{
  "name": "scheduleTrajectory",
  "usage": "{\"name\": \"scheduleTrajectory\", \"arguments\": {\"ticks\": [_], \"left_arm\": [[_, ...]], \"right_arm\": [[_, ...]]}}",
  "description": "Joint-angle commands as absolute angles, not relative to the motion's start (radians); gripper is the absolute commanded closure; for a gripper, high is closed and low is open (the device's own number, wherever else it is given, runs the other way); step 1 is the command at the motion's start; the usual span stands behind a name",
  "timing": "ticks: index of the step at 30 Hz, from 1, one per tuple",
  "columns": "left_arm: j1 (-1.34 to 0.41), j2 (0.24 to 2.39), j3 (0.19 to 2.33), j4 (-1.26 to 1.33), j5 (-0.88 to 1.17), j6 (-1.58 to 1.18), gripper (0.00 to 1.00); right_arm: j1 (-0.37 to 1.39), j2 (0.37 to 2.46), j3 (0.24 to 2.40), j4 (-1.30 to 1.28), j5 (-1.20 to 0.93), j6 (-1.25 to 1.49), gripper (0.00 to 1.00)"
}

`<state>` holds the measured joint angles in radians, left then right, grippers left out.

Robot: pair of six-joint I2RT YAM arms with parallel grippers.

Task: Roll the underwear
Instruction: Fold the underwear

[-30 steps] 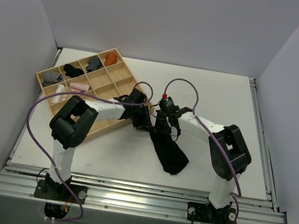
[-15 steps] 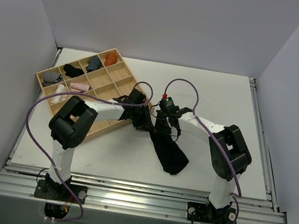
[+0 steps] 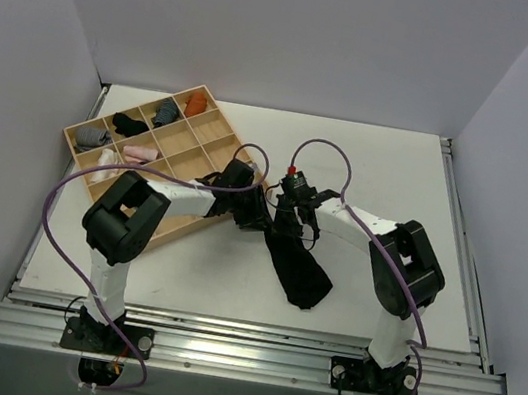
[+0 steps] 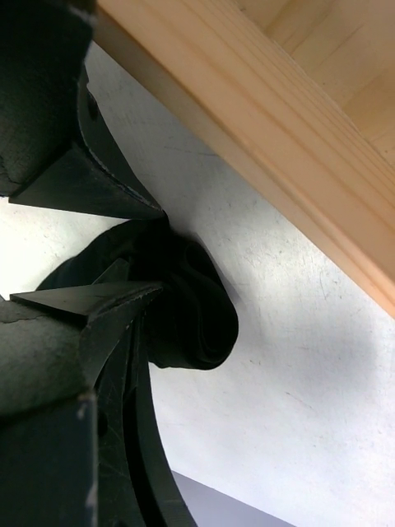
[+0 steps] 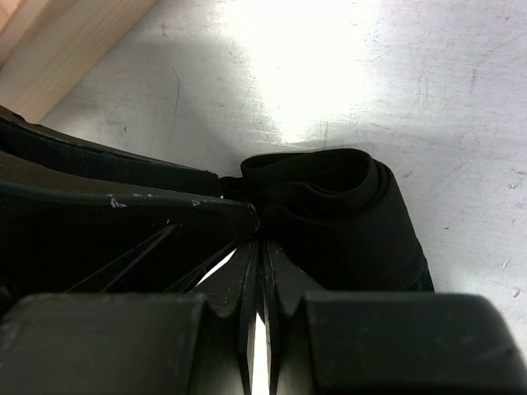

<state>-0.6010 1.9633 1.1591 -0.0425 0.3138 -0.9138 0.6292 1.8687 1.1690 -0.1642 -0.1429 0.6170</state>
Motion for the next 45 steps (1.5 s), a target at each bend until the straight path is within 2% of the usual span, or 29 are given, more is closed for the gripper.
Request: {"name": "scheduleTrajectory", "arguments": {"ticks": [1,6,10,11,13,20,26,39,45], "left_arm": [[-0.617,1.939,1.129,0.052,0.394,-0.934,0.54],[-0.626,1.974,1.141,0.043,0.413,-0.925,0.55],[-0.634,2.009,1.161,-0.038,0.394,-0.908,0.63],[-0.637,2.014,1.170,-0.055,0.382,-0.904,0.68],[-0.641,2.031,1.183,-0.104,0.371,-0.890,0.71],[-0.661,2.054,1.198,-0.170,0.330,-0.871,0.75],[-0.667,2.066,1.219,-0.204,0.307,-0.861,0.76],[-0.678,2.083,1.256,-0.241,0.291,-0.854,0.76],[-0.681,2.092,1.285,-0.268,0.282,-0.844,0.76]], "right_arm": [[0.638,1.864,1.141,-0.213,-0.132,0.618,1.00],[0.638,1.865,1.155,-0.219,-0.130,0.617,1.00],[0.637,1.859,1.169,-0.232,-0.124,0.612,1.00],[0.635,1.856,1.172,-0.239,-0.123,0.612,1.00],[0.637,1.852,1.178,-0.242,-0.115,0.612,1.00],[0.635,1.783,1.215,-0.308,-0.072,0.611,0.79],[0.638,1.681,1.209,-0.371,-0.045,0.618,0.73],[0.733,1.401,0.996,-0.531,0.054,0.770,0.75],[0.814,1.379,0.913,-0.538,0.084,0.857,0.76]]}}
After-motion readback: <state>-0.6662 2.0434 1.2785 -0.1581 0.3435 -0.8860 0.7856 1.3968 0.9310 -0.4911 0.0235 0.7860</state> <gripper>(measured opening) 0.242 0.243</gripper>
